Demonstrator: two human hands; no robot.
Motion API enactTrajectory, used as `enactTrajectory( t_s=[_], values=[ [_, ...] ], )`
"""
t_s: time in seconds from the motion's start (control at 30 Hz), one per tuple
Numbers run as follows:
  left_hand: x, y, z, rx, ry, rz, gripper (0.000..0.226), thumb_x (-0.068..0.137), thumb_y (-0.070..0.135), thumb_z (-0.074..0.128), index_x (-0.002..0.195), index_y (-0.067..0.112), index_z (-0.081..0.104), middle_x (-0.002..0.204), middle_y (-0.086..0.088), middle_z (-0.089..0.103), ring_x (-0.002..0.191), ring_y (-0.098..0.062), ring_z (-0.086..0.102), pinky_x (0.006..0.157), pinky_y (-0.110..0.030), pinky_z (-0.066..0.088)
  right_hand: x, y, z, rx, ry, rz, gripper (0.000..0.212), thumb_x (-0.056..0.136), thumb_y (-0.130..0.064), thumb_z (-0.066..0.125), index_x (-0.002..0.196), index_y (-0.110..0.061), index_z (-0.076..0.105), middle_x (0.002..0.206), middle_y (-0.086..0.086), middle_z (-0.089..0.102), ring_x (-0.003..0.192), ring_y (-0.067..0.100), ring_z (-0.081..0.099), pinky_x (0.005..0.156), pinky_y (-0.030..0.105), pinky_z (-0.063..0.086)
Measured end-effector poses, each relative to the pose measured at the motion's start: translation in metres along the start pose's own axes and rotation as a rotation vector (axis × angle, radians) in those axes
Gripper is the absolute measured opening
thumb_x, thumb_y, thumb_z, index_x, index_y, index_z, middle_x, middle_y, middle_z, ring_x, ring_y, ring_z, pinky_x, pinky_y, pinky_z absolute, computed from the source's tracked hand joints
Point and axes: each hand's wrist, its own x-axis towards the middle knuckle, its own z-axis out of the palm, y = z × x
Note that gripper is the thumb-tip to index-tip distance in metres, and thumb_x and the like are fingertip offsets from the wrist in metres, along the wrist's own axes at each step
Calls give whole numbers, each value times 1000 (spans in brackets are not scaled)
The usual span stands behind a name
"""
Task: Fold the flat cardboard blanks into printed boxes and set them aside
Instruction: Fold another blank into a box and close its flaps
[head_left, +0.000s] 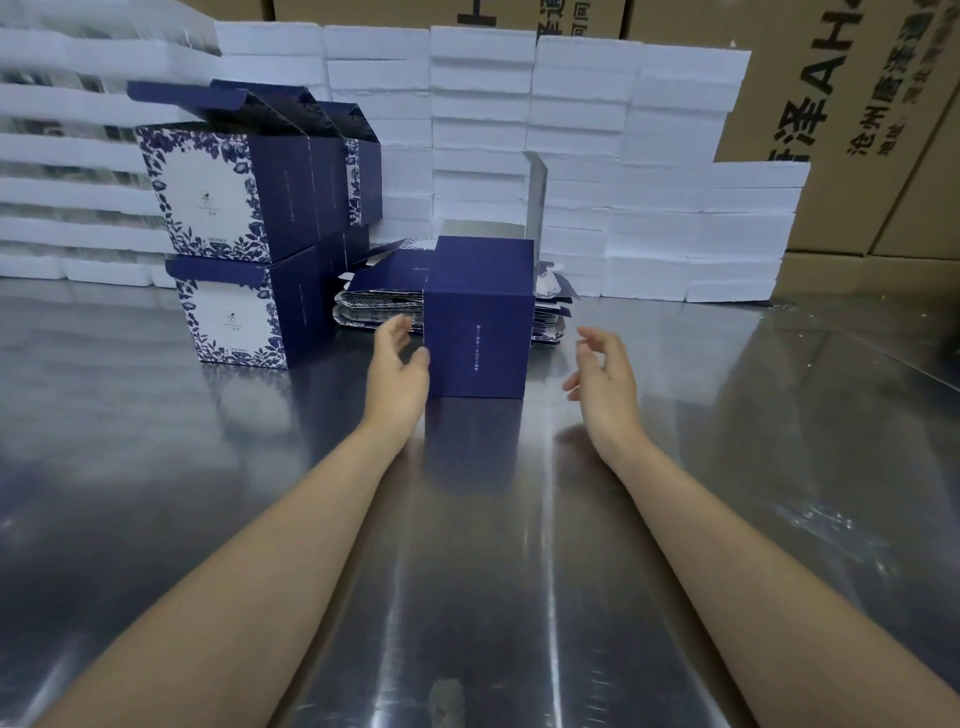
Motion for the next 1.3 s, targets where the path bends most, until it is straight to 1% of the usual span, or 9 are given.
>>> enactTrajectory(
  t_s=[0.1,0.27,0.4,0.53,0.77,0.93,1.07,1.2,1.3],
  values=[
    [-3,4,6,-39,-116,-47,46,102,15,42,147,19,34,138,1,55,127,-10,50,112,-30,34,-3,-4,6,92,-260,101,44,105,-20,37,148,-28,30,132,-13,44,76,9,63,66,16,51],
    [-11,9,4,-62,-41,162,16,100,24,49,110,24,62,59,3,63,60,-10,60,70,-24,49,-5,-12,7,237,-268,148,39,106,-33,31,144,-28,39,130,-14,54,97,9,60,96,34,48],
    [-8,14,6,17,211,265,40,86,33,71,118,20,50,103,5,58,92,0,52,86,-21,40,-9,-15,8,301,-245,172,47,103,-41,34,149,-33,27,142,-18,41,130,10,44,106,39,40],
    [-2,7,1,18,1,3,104,85,46,68,154,22,-5,162,5,9,146,-10,15,117,-28,16,-18,-18,18,298,-361,190,57,100,-44,42,151,-36,19,154,-13,30,135,11,40,108,43,39],
    [-3,4,5,39,-210,-72,96,92,51,55,152,27,-17,160,16,10,127,-6,49,105,-32,41,-24,-13,32,208,-378,135,59,100,-36,47,152,-32,19,157,-14,24,141,2,26,119,40,22],
    [-5,2,7,72,-125,22,69,97,33,55,153,18,18,116,17,58,70,-5,60,66,-18,45,-18,-9,31,163,-201,79,59,100,-27,50,152,-23,24,155,-5,32,141,10,31,118,32,23],
    [-3,4,3,108,13,121,27,98,29,54,123,19,59,113,6,51,82,11,52,80,-14,40,-13,-7,23,181,-62,86,48,102,-33,41,148,-25,31,150,-7,39,129,3,39,105,19,28],
    [-9,9,8,-29,-160,29,57,98,38,51,149,19,33,139,5,48,123,-5,50,106,-25,39,-14,-8,23,130,-143,9,53,97,-8,49,147,-21,36,147,-1,45,130,12,45,113,32,34],
    [-13,9,11,8,-189,148,68,96,50,51,152,39,14,130,10,43,120,1,45,96,-12,32,-14,-11,22,9,-157,-104,64,87,14,43,144,-13,41,142,5,49,125,18,51,108,35,41]
  ],
)
